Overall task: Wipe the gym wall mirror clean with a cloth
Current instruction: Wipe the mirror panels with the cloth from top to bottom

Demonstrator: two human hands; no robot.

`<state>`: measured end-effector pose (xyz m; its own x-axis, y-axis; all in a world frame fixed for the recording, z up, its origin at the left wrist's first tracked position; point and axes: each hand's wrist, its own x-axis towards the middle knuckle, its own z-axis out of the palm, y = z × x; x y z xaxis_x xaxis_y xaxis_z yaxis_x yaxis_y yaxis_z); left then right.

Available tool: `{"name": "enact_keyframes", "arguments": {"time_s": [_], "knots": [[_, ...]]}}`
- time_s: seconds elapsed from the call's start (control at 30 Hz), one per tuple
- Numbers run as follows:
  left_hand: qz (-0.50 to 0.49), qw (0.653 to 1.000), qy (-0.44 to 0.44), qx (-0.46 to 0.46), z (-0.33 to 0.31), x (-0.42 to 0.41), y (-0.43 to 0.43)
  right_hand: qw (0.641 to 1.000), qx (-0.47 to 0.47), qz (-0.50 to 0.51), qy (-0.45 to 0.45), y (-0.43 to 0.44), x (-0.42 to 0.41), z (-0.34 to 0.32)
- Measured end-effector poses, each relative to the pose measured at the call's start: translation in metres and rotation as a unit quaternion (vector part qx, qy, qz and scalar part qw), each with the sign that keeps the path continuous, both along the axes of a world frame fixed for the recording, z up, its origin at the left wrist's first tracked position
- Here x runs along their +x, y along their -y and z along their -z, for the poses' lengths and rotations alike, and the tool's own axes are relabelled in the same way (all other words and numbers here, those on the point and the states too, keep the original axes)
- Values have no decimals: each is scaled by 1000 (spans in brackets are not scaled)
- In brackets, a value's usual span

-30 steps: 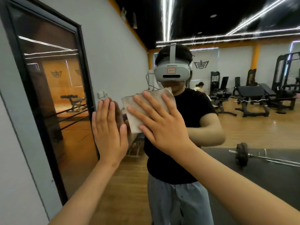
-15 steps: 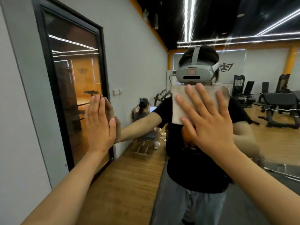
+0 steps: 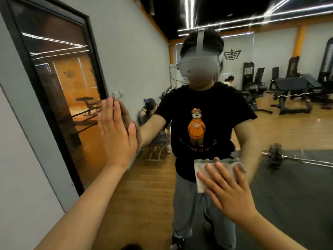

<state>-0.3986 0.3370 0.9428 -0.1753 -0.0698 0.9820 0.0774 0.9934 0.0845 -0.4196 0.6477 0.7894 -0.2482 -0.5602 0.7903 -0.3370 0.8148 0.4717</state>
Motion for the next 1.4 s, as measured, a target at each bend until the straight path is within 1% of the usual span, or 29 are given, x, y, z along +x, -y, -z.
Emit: {"name": "enact_keyframes", "arguments": {"time_s": [0.1, 0.2, 0.3, 0.37, 0.47, 0.57, 0.67, 0.73, 0.83, 0.97, 1.07, 1.13, 1.2, 1.27, 1.33, 1.4], "knots": [[17, 1000, 19, 2, 0, -3, 0, 1000, -3, 6, 17, -1, 6, 12], [19, 999, 31, 2, -1, 0, -1, 998, -53, 11, 13, 7, 5, -11], [27, 999, 26, -9, -3, 3, -1, 992, -130, 8, -3, 23, 0, -73], [38, 999, 28, -3, -2, 5, 0, 988, -153, 8, -14, 33, -1, -130], [57, 997, 44, 9, -4, 9, 1, 990, -137, 6, -30, 49, -2, -201], [82, 995, 53, 5, -6, 15, 7, 991, -122, 1, -49, 69, -3, -228], [101, 994, 44, -9, 0, 20, 15, 990, -127, 2, -59, 78, -3, -221], [102, 994, 38, -24, 10, 22, 22, 992, -107, -7, -62, 83, -4, -205], [100, 993, 51, -38, 34, 22, 42, 997, -53, -24, -49, 90, -3, -163], [83, 990, 71, -87, 59, 14, 65, 999, 17, -32, -31, 94, -1, -97], [78, 989, 60, -113, 65, 3, 64, 994, 103, -15, -19, 91, 2, -44], [81, 988, 48, -119, 67, -1, 63, 988, 152, -5, -11, 87, 3, -22], [87, 988, 39, -123, 68, -2, 65, 986, 165, -11, -9, 83, 3, -19], [93, 987, 33, -124, 67, -2, 65, 987, 160, -31, -5, 82, 3, -30], [98, 987, 32, -124, 67, -2, 64, 988, 145, -52, -7, 86, 3, -51], [98, 987, 36, -124, 67, -2, 65, 992, 109, -66, -11, 92, 2, -82]]}}
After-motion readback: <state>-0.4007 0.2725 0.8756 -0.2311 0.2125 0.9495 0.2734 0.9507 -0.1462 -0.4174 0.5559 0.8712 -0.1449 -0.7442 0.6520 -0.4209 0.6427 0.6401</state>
